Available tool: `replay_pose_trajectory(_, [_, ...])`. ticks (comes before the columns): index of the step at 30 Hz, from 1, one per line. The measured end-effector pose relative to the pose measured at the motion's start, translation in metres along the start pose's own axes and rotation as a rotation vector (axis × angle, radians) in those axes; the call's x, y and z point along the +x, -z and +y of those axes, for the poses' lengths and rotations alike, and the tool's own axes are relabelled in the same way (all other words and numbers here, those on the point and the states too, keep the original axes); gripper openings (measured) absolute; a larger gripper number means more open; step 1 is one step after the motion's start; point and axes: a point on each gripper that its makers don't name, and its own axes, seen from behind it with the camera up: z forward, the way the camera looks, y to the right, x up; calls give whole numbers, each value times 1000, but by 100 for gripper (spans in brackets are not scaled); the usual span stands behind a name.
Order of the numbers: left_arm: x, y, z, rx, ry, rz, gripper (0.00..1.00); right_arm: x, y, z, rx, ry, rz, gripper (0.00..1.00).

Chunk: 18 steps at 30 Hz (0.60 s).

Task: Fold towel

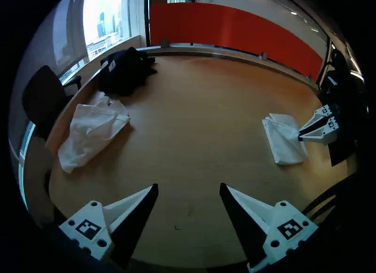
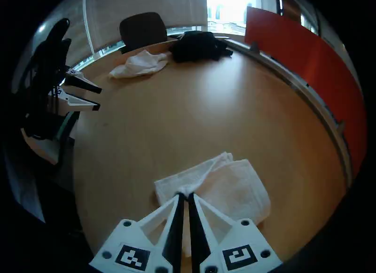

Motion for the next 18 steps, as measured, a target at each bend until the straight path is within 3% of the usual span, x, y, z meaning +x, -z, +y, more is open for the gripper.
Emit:
replay_pose_trajectory(13, [-3,2,-2,1,7,0,97,-1,3,-1,-7,6,-1,10])
replay_pose_trajectory(15, [-4,3,-1,1,8,0,97,-1,3,-1,-9,5,-1,19])
replay_pose_trajectory(18, [-4,4,-1,2,7,1,97,-1,4,-1,-12,2,1,48])
